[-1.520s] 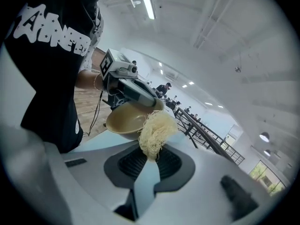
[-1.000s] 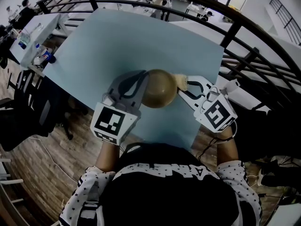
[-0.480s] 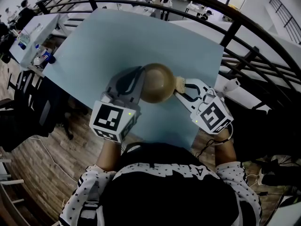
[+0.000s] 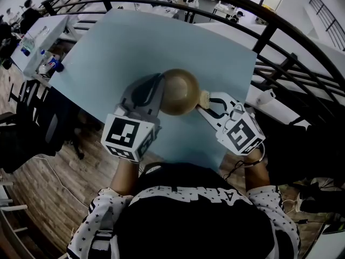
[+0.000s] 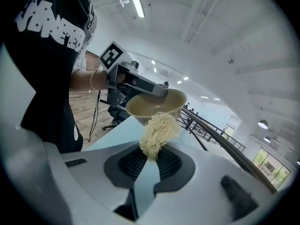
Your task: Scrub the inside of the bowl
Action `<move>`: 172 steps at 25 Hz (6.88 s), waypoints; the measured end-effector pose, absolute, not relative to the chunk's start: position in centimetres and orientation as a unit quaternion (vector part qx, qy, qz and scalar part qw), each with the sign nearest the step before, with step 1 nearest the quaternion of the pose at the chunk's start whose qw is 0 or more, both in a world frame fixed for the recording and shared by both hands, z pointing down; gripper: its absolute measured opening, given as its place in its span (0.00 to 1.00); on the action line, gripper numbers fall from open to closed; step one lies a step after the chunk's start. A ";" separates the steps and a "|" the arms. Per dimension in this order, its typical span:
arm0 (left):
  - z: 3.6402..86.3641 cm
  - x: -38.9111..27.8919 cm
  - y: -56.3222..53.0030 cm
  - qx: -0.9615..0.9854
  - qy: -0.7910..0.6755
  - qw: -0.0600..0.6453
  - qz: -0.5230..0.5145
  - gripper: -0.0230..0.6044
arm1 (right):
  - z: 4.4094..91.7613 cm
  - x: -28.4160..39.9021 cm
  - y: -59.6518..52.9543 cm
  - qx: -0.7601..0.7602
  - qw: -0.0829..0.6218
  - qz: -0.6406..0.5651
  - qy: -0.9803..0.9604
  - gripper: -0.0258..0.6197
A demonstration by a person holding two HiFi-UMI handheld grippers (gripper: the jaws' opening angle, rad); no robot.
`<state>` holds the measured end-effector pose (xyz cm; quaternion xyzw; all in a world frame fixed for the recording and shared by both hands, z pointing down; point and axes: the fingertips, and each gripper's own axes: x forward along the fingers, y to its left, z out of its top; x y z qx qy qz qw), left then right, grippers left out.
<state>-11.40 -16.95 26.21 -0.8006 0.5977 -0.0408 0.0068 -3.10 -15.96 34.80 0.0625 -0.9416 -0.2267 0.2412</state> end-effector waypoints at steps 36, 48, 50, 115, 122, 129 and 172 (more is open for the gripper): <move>24.3 -13.5 -18.1 -0.781 0.625 0.006 0.007 0.07 | 32.8 -4.3 -16.6 0.136 0.195 -0.224 -0.945 0.13; 23.9 -13.2 -17.9 -0.778 0.628 0.009 0.016 0.07 | 33.8 -5.2 -15.2 0.130 0.197 -0.222 -0.946 0.13; 23.8 -13.0 -18.0 -0.778 0.628 0.009 0.016 0.07 | 33.9 -5.2 -15.1 0.128 0.197 -0.220 -0.947 0.13; 23.4 -9.3 -17.9 -0.794 0.606 0.026 0.042 0.07 | 34.5 -8.5 -11.6 0.081 0.161 -0.178 -0.967 0.13; 23.1 -9.3 -17.6 -0.793 0.607 0.026 0.046 0.07 | 34.9 -8.2 -11.5 0.079 0.161 -0.170 -0.969 0.13; 22.6 -10.2 -17.1 -0.789 0.612 0.025 0.052 0.07 | 35.0 -7.4 -11.9 0.094 0.164 -0.156 -0.970 0.13; 36.3 -10.3 -18.9 -0.789 0.605 -0.103 -0.032 0.08 | 39.0 2.6 -18.9 0.277 0.141 -0.033 -0.950 0.13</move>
